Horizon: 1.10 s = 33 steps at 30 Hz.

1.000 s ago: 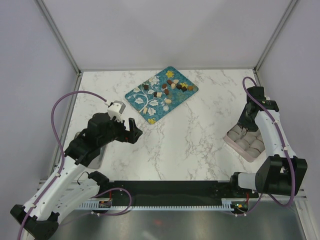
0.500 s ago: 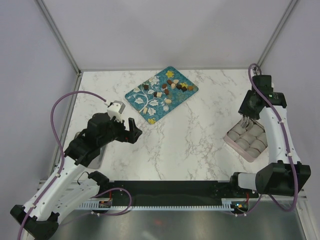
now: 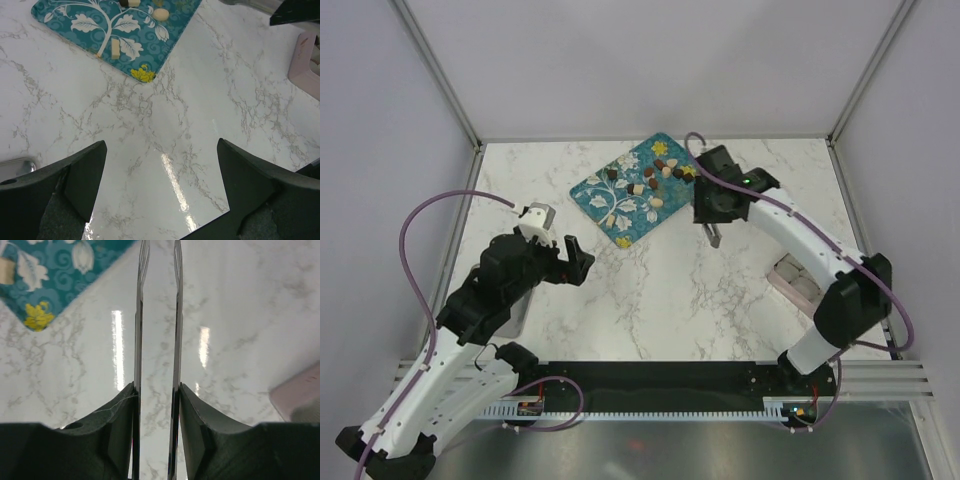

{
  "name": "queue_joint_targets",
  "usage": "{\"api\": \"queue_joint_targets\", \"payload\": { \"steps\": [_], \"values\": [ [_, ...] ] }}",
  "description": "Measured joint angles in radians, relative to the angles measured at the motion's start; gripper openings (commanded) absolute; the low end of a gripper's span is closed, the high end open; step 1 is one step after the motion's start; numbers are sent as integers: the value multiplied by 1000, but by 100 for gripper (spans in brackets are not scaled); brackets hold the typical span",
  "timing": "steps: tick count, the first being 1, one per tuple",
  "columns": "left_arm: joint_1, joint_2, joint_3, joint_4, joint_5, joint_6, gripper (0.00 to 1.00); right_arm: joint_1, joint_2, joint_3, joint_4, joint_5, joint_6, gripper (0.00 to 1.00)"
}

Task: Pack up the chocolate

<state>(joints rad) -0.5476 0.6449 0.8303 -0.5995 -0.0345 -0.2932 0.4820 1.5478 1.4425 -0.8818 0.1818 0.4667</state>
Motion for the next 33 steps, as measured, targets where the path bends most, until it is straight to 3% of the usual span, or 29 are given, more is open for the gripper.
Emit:
{"api": "queue_joint_targets", "payload": {
  "steps": [5, 13, 33],
  "values": [
    [0, -21, 0, 0, -40, 0, 100, 206, 218, 177, 46, 26, 69, 49],
    [0, -34, 0, -1, -71, 0, 100, 362, 436, 349, 101, 33, 178, 50],
    [0, -33, 0, -1, -78, 0, 100, 388, 541, 392, 187, 75, 279, 51]
  ]
}}
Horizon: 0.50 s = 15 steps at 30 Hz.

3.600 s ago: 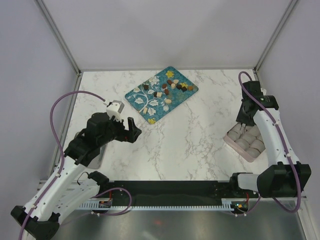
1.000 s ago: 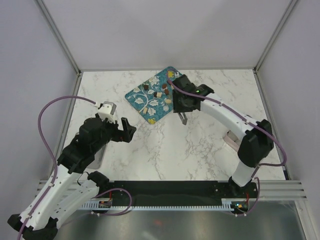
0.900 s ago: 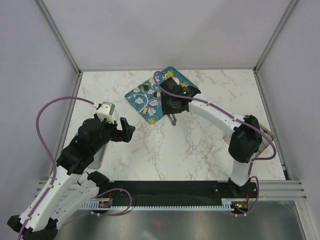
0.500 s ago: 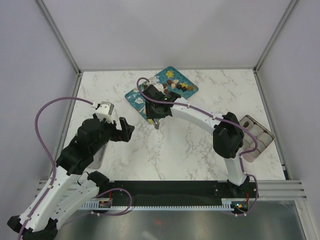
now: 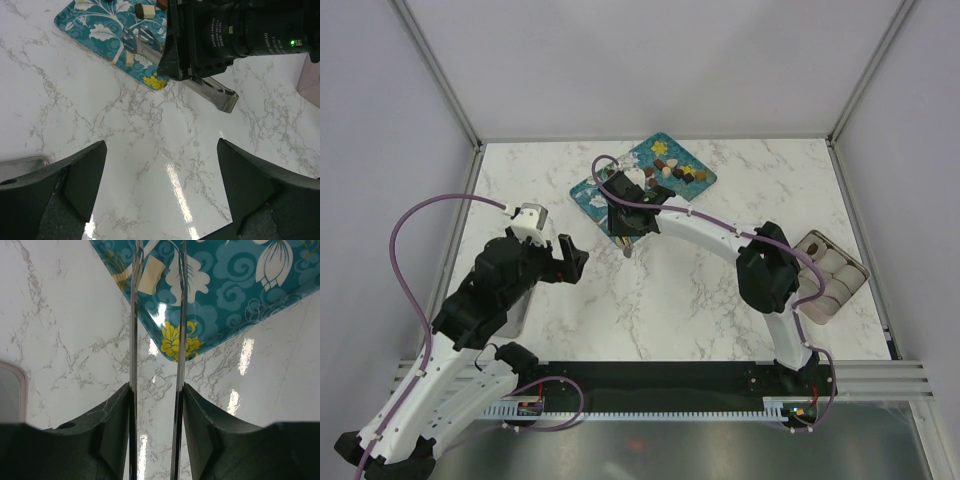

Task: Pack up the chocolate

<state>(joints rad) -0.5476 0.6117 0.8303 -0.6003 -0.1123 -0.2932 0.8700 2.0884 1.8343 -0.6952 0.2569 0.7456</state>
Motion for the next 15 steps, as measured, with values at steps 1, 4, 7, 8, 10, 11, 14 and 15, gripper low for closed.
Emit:
{"api": "queue_joint_targets", "payload": {
  "steps": [1, 4, 7, 8, 10, 11, 14, 15],
  "values": [
    [0, 0, 0, 0, 0, 0, 100, 1, 6, 0, 2, 1, 3, 51],
    [0, 0, 0, 0, 0, 0, 100, 6, 23, 0, 3, 7, 6, 51],
    [0, 1, 0, 0, 0, 0, 100, 12, 35, 0, 4, 8, 9, 51],
    [0, 2, 0, 0, 0, 0, 100, 13, 38, 0, 4, 8, 10, 51],
    [0, 3, 0, 0, 0, 0, 100, 16, 42, 0, 4, 7, 10, 49],
    [0, 3, 0, 0, 0, 0, 100, 17, 43, 0, 4, 6, 10, 48],
    [0, 3, 0, 0, 0, 0, 100, 18, 47, 0, 6, 3, 10, 45],
    [0, 3, 0, 0, 0, 0, 100, 18, 47, 0, 7, 2, 10, 44]
  ]
}}
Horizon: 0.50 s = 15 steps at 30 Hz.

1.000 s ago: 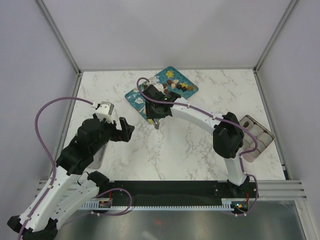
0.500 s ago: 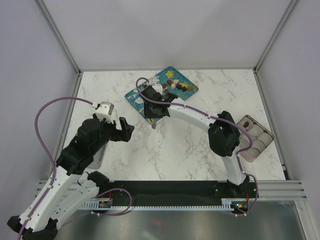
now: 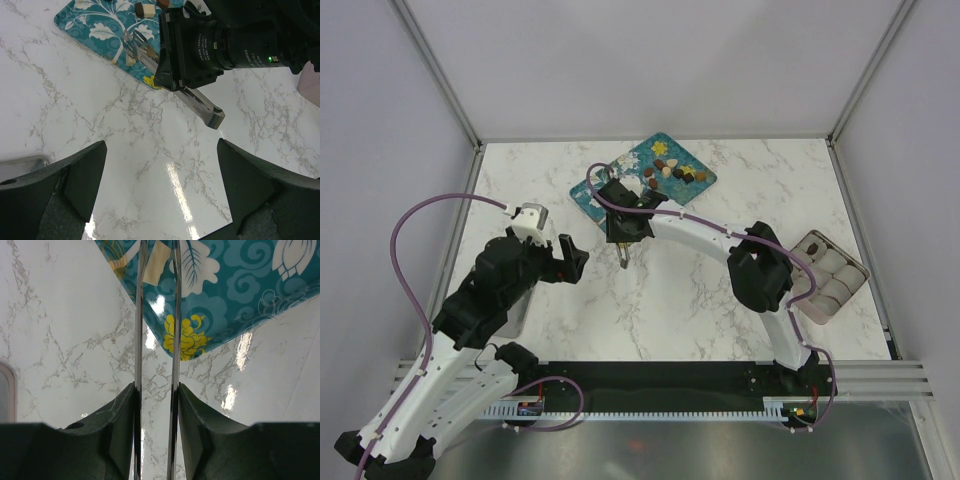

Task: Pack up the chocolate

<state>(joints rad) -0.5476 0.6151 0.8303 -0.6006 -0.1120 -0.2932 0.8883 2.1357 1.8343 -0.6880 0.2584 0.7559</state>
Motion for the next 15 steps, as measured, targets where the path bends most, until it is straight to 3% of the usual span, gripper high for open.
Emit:
{"api": "queue_joint_targets", "payload": {
  "steps": [15],
  "values": [
    [0, 0, 0, 0, 0, 0, 100, 5, -13, -50, 19, -25, 3, 31]
  ]
}}
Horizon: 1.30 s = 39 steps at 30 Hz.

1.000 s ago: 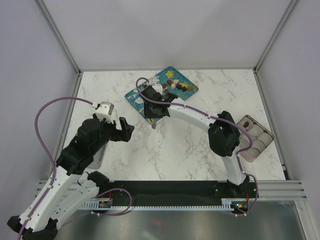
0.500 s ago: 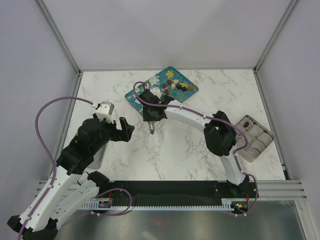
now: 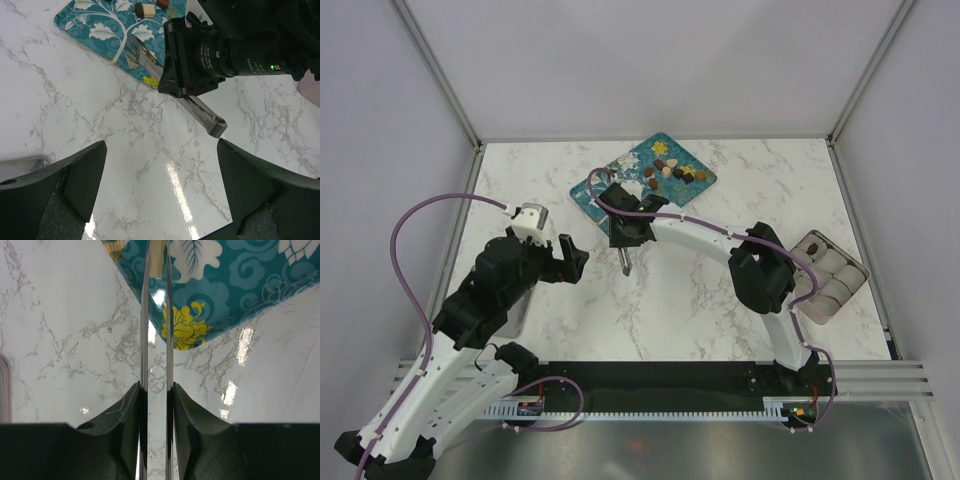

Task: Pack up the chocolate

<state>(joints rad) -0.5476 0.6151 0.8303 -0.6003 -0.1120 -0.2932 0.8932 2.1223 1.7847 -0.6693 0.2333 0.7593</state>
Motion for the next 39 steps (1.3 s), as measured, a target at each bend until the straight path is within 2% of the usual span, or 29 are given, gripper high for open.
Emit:
{"api": "queue_joint_targets", "payload": {
  "steps": [7, 14, 21, 25, 31, 39],
  "values": [
    [0, 0, 0, 0, 0, 0, 100, -7, -91, -50, -3, 11, -11, 29],
    [0, 7, 0, 0, 1, 0, 100, -84, -300, -200, -31, 45, -31, 28],
    [0, 20, 0, 0, 10, 0, 100, -269, -624, -444, -119, 92, -51, 28],
    [0, 27, 0, 0, 19, 0, 100, -380, -775, -507, -210, 128, -79, 28],
    [0, 26, 0, 0, 36, 0, 100, -543, -903, -570, -325, 131, -123, 28],
    [0, 24, 0, 0, 44, 0, 100, -836, -951, -626, -417, 122, -210, 29]
  ]
}}
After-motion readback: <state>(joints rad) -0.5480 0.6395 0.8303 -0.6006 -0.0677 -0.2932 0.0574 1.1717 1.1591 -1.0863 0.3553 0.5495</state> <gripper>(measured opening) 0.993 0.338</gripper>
